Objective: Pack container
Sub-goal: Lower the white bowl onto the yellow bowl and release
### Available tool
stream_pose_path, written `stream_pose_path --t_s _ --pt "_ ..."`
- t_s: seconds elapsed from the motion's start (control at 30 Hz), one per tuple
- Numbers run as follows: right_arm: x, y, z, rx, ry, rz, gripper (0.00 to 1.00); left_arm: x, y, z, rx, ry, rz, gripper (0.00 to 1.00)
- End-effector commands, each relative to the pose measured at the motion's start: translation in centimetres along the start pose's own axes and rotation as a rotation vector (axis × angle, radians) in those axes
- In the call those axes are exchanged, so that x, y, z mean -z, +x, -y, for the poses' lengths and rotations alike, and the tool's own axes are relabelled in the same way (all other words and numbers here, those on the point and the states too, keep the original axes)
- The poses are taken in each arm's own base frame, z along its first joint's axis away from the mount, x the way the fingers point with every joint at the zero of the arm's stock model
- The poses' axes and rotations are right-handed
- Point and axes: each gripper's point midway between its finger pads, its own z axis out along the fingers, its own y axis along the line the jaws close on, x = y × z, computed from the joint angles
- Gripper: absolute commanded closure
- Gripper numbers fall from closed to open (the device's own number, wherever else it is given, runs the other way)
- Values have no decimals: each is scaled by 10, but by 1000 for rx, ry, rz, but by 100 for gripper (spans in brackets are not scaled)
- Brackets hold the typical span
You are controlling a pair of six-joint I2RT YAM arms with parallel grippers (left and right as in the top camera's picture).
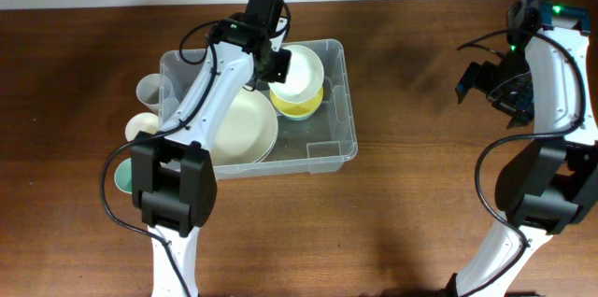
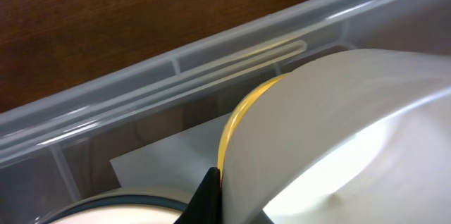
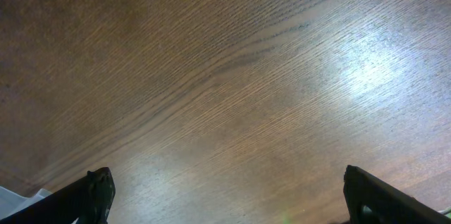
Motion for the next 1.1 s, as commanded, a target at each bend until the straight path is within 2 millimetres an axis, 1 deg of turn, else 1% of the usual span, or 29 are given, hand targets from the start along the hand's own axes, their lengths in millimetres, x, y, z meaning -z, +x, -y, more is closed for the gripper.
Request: stream_pose_path --t_s 0.0,0.1,0.13,0.2,0.23,0.27,0.3,0.43,0.47,0.7,0.9,1.07 --pt "2 1 1 -3 -3 3 1 -4 4 -1 -12 2 -20 94" --pt "2 1 1 -3 -3 3 1 -4 5 -1 -13 2 -24 94" --pt "2 1 1 -3 -3 3 1 -4 5 -1 -12 2 -24 92" --pt "2 1 1 -3 -3 3 1 -4 5 -1 -12 2 -24 82" --pt "2 1 1 -3 -3 3 1 -4 5 -1 -12 2 -24 73" --pt "2 1 1 -3 -3 3 1 -4 5 -1 -12 2 -24 68" --pt "2 1 1 -3 -3 3 1 -4 5 -1 -12 2 -24 56" --pt "2 1 1 -3 -3 3 1 -4 5 -1 -12 2 -23 21" --pt "2 1 1 -3 -3 3 1 -4 4 -1 -12 2 -20 14" --pt "2 1 1 -3 -3 3 1 8 -13 0 -13 5 31 14" --pt "2 1 1 -3 -3 3 1 7 -10 0 -13 4 19 16" --pt "2 1 1 -3 -3 3 1 2 -3 0 -14 3 -10 22"
